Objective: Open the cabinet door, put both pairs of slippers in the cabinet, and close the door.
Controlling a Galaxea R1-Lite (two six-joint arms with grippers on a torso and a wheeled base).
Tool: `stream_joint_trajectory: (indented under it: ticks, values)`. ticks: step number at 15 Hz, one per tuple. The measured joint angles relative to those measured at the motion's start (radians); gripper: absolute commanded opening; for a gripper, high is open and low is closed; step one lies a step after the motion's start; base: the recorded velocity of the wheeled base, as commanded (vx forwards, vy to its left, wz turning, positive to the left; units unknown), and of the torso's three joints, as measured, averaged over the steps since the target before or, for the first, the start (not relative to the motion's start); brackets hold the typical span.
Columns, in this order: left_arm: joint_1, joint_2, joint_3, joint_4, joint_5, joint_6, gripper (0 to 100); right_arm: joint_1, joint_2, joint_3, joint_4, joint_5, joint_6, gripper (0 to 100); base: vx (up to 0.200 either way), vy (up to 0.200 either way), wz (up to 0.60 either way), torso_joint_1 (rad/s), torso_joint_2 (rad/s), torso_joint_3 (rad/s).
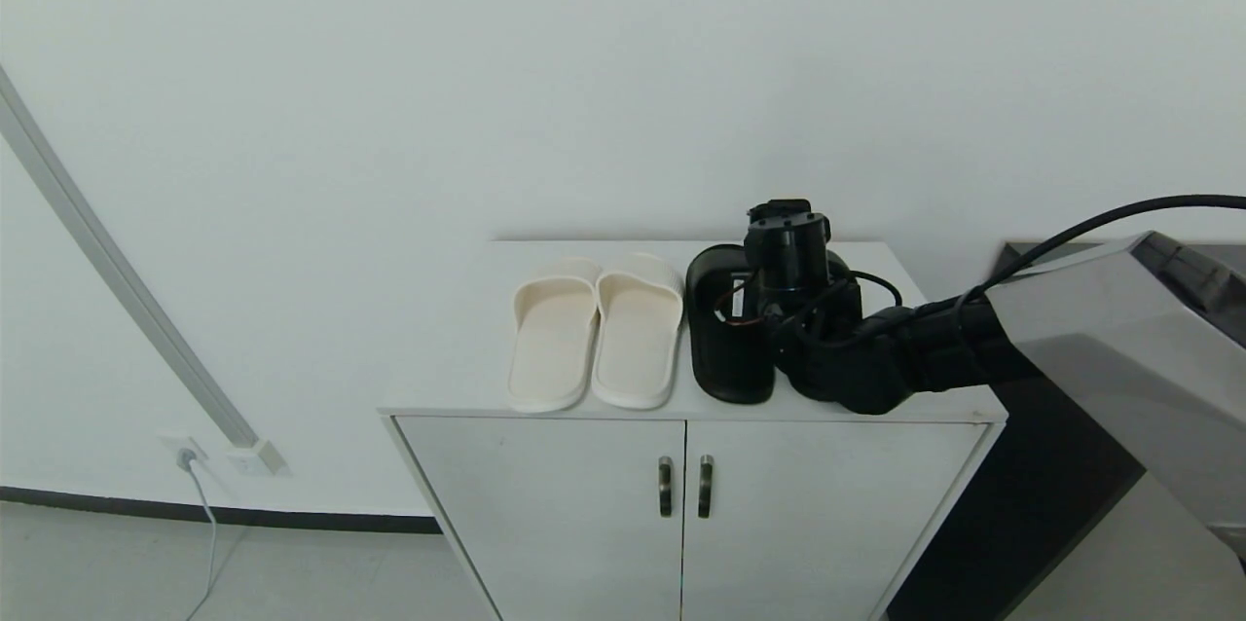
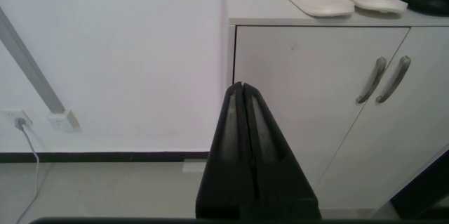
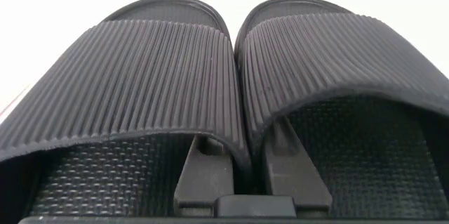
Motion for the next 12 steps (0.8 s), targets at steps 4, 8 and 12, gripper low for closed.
stream_joint_trajectory:
  ticks: [4,8,12]
  values:
    - [0.000,0.000,0.000,0.000,0.001,-0.001,0,0.005,-0.059,0.058,0.001,0.000,-0.008,0,0.000,0.000,0.00,0.000,0.00,0.000]
    - [0.000,0.000,0.000,0.000,0.000,-0.001,0,0.046,-0.222,0.254,-0.008,0.067,-0.020,0,0.000,0.000,0.00,0.000,0.00,0.000]
    - [0.000,0.000,0.000,0.000,0.000,-0.001,0,0.103,-0.437,0.578,-0.106,0.263,-0.053,0,0.000,0.000,0.00,0.000,0.00,0.000]
